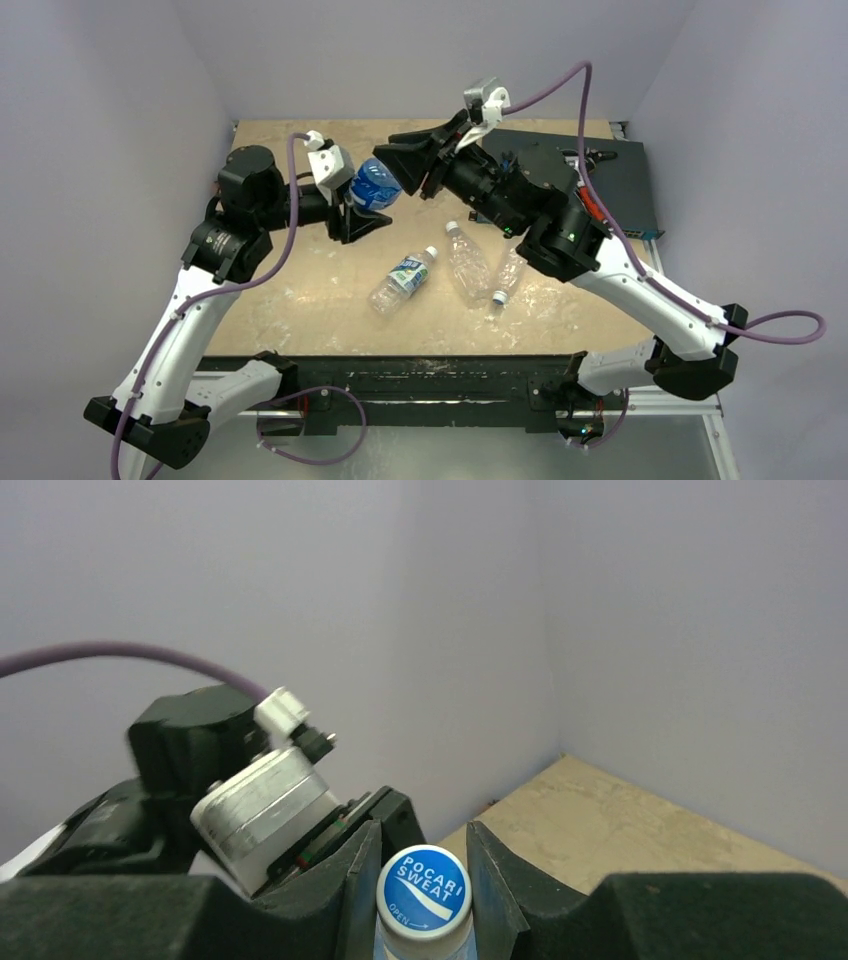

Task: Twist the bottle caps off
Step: Unscrew the bottle cap from the plastic bottle.

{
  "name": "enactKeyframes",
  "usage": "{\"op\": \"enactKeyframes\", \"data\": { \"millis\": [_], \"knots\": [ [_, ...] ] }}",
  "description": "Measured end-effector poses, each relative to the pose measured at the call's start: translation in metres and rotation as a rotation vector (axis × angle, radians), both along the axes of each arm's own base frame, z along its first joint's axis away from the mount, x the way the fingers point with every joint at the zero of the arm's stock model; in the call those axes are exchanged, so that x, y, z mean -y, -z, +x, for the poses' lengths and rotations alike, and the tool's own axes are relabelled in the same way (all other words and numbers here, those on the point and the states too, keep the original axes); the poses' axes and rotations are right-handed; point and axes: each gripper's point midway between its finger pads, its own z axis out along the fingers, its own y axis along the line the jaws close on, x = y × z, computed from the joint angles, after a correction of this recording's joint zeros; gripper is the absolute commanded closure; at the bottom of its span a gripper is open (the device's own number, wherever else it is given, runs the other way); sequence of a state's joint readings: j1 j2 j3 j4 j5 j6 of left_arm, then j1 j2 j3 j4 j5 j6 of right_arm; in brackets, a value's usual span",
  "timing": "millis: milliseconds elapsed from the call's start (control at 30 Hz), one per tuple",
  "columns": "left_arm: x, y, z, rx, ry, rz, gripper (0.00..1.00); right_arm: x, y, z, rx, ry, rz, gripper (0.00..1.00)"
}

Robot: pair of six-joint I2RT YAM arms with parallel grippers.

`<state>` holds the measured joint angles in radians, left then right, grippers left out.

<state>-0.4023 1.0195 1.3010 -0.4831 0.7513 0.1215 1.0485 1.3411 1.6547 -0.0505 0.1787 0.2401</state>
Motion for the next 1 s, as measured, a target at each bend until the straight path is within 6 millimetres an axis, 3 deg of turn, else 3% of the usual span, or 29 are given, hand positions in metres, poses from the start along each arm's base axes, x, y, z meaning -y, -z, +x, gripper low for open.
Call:
{"op": "enactKeyframes", "data": {
  "millis": [267,467,567,633,700,833,1000],
  "knots": [
    [0.021,-0.029,-0.059,-0.127,0.319,-0.127,0.65,0.004,-0.031,-0.057,0.192,-0.292,0.010,1.00],
    [0.026,-0.045,-0.084,-0.238,0.467,-0.187,0.65,0.010,-0.042,-0.067,0.276,-0.405,0.047,0.98],
    [0.027,-0.046,-0.087,-0.285,0.495,-0.196,0.66,0.014,-0.042,-0.066,0.280,-0.433,0.050,0.43],
    [0.027,-0.046,-0.087,-0.299,0.494,-0.196,0.66,0.015,-0.040,-0.063,0.268,-0.432,0.047,0.25],
    [0.027,-0.047,-0.083,-0.279,0.469,-0.196,0.66,0.016,-0.035,-0.056,0.237,-0.403,0.033,0.19],
    [0.025,-0.048,-0.066,-0.194,0.371,-0.182,0.66,0.019,-0.027,-0.041,0.179,-0.321,0.021,0.18],
    [0.022,-0.040,-0.045,-0.126,0.252,-0.147,0.65,0.016,-0.026,-0.038,0.140,-0.243,0.033,0.34]
  ]
}}
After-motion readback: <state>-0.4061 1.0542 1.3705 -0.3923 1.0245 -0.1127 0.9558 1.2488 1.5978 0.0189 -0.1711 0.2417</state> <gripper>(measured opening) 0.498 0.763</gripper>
